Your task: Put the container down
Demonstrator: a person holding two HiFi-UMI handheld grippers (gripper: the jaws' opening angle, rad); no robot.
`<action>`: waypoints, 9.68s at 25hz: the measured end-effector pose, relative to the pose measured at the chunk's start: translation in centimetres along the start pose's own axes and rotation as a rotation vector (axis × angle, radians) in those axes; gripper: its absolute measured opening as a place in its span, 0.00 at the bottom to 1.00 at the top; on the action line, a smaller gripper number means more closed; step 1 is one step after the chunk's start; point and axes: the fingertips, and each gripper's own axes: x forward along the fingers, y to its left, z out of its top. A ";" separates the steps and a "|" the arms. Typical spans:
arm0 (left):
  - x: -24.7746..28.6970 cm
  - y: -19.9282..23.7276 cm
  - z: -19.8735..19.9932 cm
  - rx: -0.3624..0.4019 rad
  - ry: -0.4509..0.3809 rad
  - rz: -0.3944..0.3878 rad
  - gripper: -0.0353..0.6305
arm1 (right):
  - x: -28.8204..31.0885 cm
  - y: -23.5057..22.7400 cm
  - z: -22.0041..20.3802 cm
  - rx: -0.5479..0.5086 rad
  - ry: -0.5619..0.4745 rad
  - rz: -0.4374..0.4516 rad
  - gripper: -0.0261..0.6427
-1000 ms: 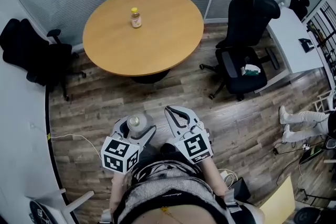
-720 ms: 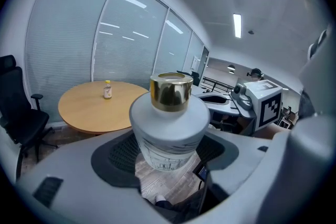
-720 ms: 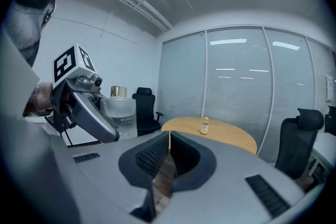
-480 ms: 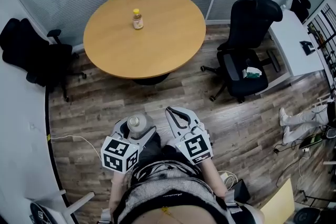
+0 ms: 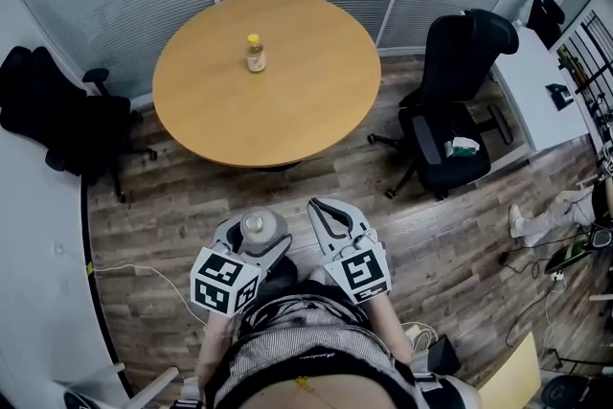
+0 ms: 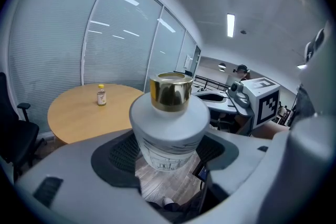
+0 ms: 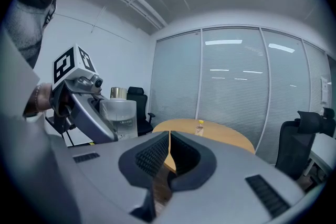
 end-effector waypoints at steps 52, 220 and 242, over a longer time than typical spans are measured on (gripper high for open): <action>-0.3 15.3 1.6 -0.037 0.009 -0.016 0.56 | 15.6 2.2 2.1 -0.009 0.062 0.021 0.07; 20.3 29.8 17.1 0.007 0.049 -0.052 0.56 | 34.2 -19.9 3.6 0.016 0.086 0.033 0.07; 25.0 26.8 20.0 -0.045 0.032 0.046 0.56 | 32.9 -26.4 3.1 0.000 0.060 0.128 0.07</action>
